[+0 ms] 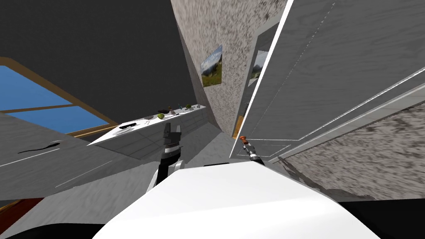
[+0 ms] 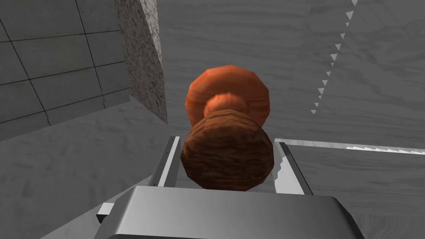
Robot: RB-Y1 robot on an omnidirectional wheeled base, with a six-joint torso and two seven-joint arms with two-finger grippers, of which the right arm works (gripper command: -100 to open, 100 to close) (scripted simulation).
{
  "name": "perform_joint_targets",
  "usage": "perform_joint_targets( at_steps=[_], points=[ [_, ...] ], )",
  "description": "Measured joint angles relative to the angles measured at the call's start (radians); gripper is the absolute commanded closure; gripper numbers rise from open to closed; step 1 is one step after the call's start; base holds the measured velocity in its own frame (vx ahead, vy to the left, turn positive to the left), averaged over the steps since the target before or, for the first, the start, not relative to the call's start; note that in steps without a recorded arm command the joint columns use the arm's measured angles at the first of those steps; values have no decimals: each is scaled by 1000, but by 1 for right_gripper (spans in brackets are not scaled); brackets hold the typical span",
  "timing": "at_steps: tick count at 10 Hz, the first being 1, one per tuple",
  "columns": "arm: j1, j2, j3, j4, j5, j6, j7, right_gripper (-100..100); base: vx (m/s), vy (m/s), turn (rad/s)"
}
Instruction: Pull the door open
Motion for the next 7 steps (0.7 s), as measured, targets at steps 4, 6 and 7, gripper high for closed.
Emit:
perform_joint_targets(
  at_steps=[4, 6, 7],
  points=[
    [22, -34, 36, -5, 28, -44, -45, 100, -203, -55, 99],
    [34, -49, 52, -5, 41, -63, -65, 100, -192, -34, 65],
    [39, -56, 60, -4, 47, -73, -75, 100, -83, -18, 16]
  ],
)
